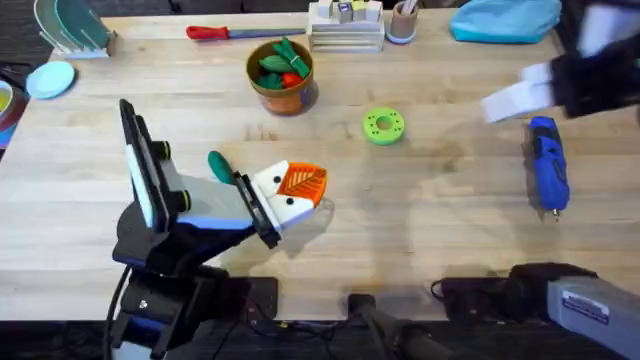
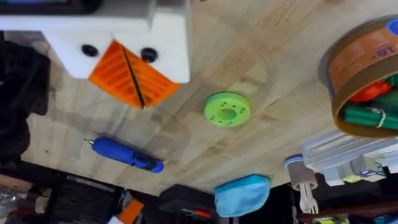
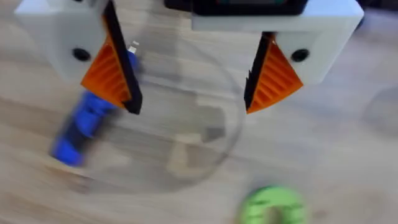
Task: Pick up the gripper from the table and insert it into the empty holder that is missing its gripper. Then pick up a screw, insert it into the mounting hole, and use the screwdriver to tighten it. Finally, clean up the table by picking up the vegetable and placing it into the bucket.
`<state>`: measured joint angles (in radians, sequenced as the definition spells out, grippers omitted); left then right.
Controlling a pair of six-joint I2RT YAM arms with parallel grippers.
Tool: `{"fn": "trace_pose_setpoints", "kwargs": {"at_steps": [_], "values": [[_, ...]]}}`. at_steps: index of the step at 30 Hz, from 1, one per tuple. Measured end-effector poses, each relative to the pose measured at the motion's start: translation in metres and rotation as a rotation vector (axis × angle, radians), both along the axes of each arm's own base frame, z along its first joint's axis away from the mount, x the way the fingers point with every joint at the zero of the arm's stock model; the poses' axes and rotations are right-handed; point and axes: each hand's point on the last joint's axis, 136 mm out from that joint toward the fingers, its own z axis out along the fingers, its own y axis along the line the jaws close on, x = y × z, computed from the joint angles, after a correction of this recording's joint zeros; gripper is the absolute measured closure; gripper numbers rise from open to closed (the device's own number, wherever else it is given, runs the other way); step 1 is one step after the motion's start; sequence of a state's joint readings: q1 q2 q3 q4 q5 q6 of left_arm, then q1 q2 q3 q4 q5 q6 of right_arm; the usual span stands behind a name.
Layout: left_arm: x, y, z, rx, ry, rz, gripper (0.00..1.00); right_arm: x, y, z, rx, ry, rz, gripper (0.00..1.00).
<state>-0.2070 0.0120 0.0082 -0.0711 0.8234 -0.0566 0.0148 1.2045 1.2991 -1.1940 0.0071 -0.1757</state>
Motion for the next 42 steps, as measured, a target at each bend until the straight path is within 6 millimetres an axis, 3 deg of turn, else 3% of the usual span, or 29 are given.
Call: {"fn": "trace_pose_setpoints", "kwargs": {"at_steps": [6,10,15,23,31,38,42], "values": [[0.000,0.000,0.000,0.000,0.000,0.000,0.988,0.004,-0.088,-0.004,-0.119,0.003,-0.276,0.008],[0.000,0.000,0.000,0.000,0.000,0.000,0.988,0.000,-0.126,-0.022,-0.140,0.077,-0.376,0.008],[0.000,0.000,0.000,0.000,0.000,0.000,0.988,-0.004,-0.158,-0.052,-0.132,0.191,-0.459,0.007],[0.000,0.000,0.000,0.000,0.000,0.000,0.988,0.016,-0.162,-0.094,-0.082,0.273,-0.357,0.007],[0.000,0.000,0.000,0.000,0.000,0.000,0.988,0.024,-0.164,-0.140,-0.047,0.384,-0.317,0.007],[0.000,0.000,0.000,0.000,0.000,0.000,0.988,0.043,-0.171,-0.158,-0.044,0.346,-0.315,0.008],[0.000,0.000,0.000,0.000,0.000,0.000,0.988,0.044,-0.169,-0.166,-0.024,0.362,-0.310,0.008]]}}
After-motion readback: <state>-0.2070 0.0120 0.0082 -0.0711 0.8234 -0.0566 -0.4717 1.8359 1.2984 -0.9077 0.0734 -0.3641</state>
